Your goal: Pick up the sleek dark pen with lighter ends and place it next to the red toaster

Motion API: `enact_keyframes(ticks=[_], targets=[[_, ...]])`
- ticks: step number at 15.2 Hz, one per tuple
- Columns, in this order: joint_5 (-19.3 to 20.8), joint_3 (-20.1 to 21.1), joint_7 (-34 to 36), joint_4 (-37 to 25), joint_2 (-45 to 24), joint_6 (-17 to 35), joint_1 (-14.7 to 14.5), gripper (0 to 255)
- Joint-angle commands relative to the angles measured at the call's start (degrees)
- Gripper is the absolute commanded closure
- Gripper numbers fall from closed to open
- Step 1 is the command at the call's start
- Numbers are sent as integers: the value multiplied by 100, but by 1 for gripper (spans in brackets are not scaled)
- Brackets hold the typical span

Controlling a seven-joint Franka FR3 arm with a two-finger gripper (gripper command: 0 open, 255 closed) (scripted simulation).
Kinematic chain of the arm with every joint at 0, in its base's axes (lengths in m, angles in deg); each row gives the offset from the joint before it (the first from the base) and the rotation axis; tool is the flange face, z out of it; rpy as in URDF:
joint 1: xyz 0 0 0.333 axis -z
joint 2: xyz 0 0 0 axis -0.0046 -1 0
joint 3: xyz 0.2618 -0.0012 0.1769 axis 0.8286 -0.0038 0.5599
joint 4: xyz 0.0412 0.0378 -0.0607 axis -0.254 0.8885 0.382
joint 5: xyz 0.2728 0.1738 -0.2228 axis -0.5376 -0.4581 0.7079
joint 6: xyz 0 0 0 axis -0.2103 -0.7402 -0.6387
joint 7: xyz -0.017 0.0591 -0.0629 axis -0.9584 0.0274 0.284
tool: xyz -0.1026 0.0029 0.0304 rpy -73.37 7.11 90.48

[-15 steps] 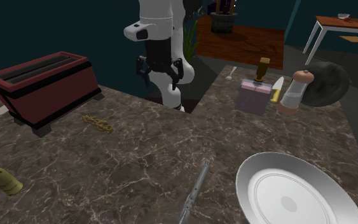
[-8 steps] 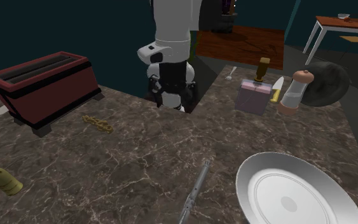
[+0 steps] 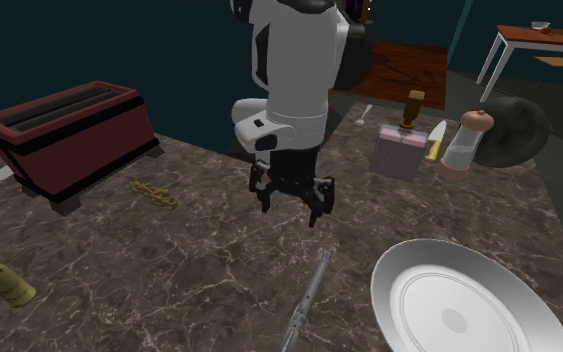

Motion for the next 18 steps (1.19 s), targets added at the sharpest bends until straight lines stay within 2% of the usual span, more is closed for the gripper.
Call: enact_keyframes(ticks=[1, 8, 18], targets=[[126, 147, 351, -331, -463, 161, 6, 0], [768, 374, 1408, -1610, -2031, 468, -79, 0], [879, 342, 1486, -1312, -2267, 989, -83, 0]])
